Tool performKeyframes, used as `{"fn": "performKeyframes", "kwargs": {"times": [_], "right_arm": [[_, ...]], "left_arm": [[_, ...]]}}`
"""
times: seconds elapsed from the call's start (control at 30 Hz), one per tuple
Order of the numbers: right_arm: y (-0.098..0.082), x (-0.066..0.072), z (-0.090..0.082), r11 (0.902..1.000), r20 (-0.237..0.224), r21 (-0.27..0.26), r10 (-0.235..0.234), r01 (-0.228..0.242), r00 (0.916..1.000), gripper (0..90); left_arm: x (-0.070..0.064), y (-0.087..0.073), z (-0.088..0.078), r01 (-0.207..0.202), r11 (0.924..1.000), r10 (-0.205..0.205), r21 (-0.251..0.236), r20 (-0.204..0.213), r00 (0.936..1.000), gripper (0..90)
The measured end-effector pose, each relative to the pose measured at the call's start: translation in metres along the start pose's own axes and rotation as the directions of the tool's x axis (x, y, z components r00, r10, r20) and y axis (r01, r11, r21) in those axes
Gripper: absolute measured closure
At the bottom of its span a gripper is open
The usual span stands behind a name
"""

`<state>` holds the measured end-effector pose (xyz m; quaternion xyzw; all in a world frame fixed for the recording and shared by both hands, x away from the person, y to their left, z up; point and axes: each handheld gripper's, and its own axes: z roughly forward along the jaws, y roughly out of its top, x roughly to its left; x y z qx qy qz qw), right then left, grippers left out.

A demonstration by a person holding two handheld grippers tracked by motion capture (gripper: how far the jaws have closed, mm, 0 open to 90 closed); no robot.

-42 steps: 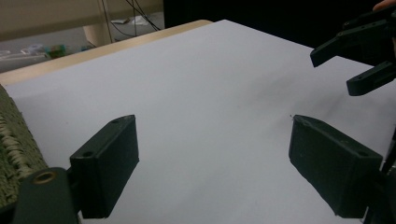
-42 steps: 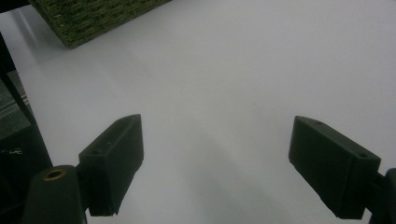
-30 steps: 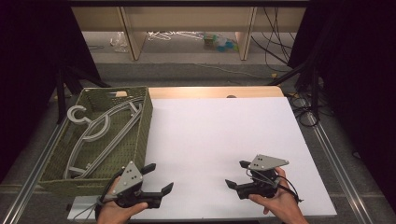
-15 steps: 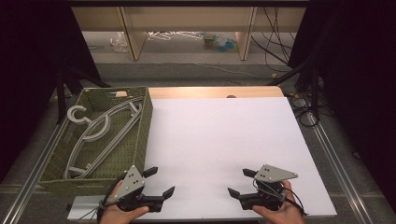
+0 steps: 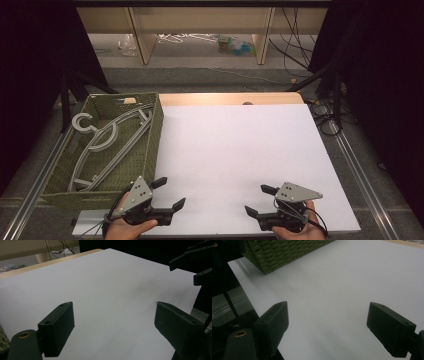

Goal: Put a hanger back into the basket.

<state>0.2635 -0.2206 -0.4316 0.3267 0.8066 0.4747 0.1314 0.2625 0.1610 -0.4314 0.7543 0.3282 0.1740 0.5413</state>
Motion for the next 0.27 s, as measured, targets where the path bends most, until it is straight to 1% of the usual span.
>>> {"fn": "performKeyframes", "kwargs": {"times": [0.1, 0.13, 0.2, 0.23, 0.27], "right_arm": [[-0.0005, -0.0005, 0.0008, 0.9999, -0.009, 0.010, -0.005, 0.005, 0.9999, 18.5], [-0.0004, -0.0002, 0.0008, 0.9999, -0.013, 0.012, 0.002, -0.002, 0.9999, 18.4], [-0.0004, -0.0002, 0.0010, 0.9999, -0.013, 0.012, 0.003, -0.002, 0.9999, 18.5], [-0.0004, -0.0004, 0.0009, 0.9999, -0.014, 0.012, 0.002, -0.002, 0.9999, 18.5], [-0.0003, -0.0010, 0.0010, 1.0000, -0.007, 0.005, -0.007, 0.007, 1.0000, 18.4]], "left_arm": [[0.0002, -0.0002, 0.0002, 0.001, 1.0000, -0.001, 0.000, 0.000, 1.0000, 16.2], [0.0002, -0.0002, 0.0002, 0.000, 1.0000, 0.000, 0.000, 0.001, 1.0000, 16.2], [0.0001, -0.0002, 0.0004, 0.000, 1.0000, 0.000, -0.001, 0.002, 1.0000, 16.2], [-0.0003, 0.0001, -0.0002, -0.001, 1.0000, 0.001, 0.008, -0.006, 1.0000, 16.2], [-0.0003, -0.0001, 0.0000, -0.001, 1.0000, 0.002, 0.007, -0.006, 1.0000, 16.2]]}}
